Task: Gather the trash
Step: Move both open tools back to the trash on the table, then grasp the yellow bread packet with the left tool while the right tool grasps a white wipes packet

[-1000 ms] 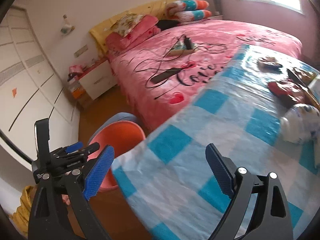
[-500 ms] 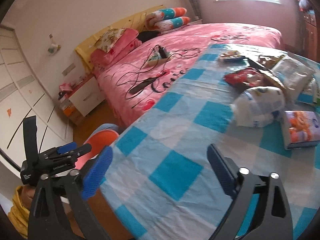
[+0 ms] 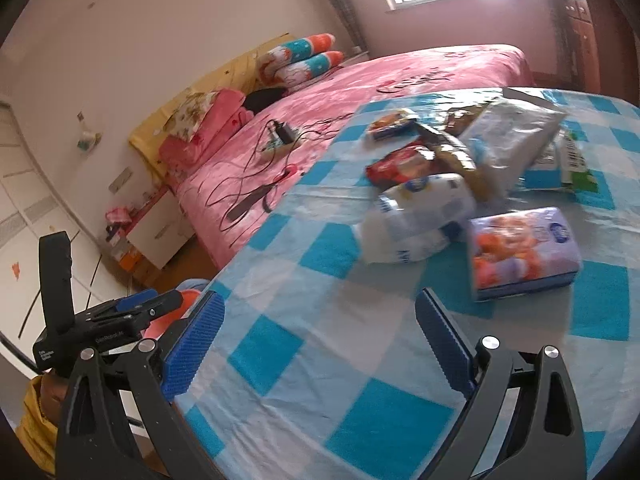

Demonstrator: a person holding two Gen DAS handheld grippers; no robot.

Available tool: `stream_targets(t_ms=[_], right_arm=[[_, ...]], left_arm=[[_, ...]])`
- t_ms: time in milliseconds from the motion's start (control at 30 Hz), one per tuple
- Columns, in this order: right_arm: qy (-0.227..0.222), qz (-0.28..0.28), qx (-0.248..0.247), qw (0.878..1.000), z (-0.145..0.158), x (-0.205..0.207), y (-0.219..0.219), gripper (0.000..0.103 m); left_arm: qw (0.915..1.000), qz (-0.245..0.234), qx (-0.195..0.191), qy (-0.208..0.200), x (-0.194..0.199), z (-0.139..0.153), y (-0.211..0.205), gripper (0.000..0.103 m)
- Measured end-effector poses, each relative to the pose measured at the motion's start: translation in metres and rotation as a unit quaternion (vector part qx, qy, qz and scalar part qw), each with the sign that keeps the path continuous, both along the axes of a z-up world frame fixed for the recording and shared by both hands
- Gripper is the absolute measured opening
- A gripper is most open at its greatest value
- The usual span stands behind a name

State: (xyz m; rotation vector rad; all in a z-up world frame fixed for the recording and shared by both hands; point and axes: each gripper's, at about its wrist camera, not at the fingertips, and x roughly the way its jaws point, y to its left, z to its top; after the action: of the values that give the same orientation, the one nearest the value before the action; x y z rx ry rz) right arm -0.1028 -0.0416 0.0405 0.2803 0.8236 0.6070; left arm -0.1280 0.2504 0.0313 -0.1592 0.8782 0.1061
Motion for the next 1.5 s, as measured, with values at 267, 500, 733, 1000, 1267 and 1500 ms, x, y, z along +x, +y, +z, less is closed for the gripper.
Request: stream_targets(t_ms=[267,500,733,1000,1267,1500], right_arm=[[0.000,-0.030,0.021,0.999,0.000,0.012,-0.038,0.095],[-0.002,-0.048,0.035,0.998,0.007,0.020,-0.069,0.095],[0.026,-0.069,0.022,0.997,0.019,0.031,-0.104,0.095],[0.060,-0.105,0.021,0.992,0.027,0.097,-0.159,0.095],[0.078,-0.107,0.027,0.991,0.012,0.186,-0.164,0.095],[0.061,-0.076,0.002,0.995,0.002,0.233,-0.131,0.092]], left_arm=[[0.9988,-0.044,-0.005,-0.020,0.059,0.022,-0.039,0.084],[0.9970,-0.069,-0.012,-0.035,0.143,0.037,-0.071,0.084],[0.9967,-0.047,-0.061,-0.023,0.243,0.019,-0.087,0.084],[0.9963,-0.046,-0.072,0.000,0.310,-0.009,-0.101,0.084],[0.9959,-0.050,-0.074,0.013,0.346,-0.026,-0.104,0.082],[0.9960,-0.076,-0.042,0.018,0.355,-0.028,-0.117,0.065]])
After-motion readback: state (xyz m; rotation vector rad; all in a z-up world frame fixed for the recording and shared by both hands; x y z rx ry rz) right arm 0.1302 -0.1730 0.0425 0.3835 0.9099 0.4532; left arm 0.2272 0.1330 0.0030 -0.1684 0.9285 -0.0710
